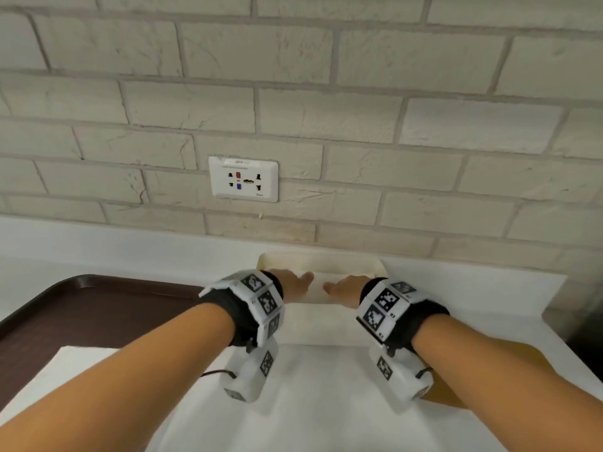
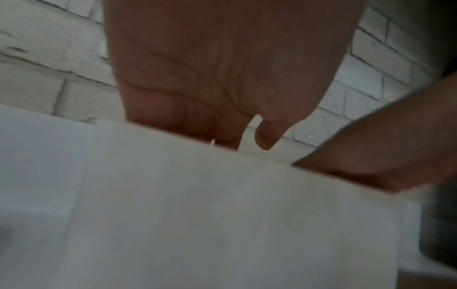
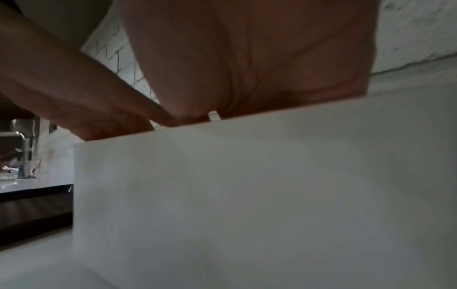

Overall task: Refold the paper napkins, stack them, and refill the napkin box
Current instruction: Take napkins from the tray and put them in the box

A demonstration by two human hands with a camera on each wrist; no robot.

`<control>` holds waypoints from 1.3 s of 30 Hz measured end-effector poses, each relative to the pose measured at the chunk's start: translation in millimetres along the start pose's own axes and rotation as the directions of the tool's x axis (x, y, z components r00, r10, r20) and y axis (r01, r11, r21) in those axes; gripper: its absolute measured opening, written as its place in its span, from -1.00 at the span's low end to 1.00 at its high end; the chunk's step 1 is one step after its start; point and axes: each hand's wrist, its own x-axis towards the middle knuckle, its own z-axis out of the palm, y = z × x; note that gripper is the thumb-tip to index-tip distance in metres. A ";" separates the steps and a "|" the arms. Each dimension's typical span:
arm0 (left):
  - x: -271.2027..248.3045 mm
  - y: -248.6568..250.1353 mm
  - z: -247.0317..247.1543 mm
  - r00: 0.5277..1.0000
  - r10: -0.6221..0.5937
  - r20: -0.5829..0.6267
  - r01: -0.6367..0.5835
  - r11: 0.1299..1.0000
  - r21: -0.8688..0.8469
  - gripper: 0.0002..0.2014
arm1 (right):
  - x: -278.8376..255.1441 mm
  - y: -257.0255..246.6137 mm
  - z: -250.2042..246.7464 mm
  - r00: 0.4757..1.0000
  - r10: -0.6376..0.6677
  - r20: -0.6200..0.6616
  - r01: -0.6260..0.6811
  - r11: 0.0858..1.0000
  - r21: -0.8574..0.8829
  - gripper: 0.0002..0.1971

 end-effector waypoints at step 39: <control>-104.0 -325.9 3.1 0.900 -0.385 0.206 0.423 0.886 -0.189 -0.54 | -44.1 -291.3 89.9 0.835 -0.342 0.432 0.323 0.939 0.118 -0.53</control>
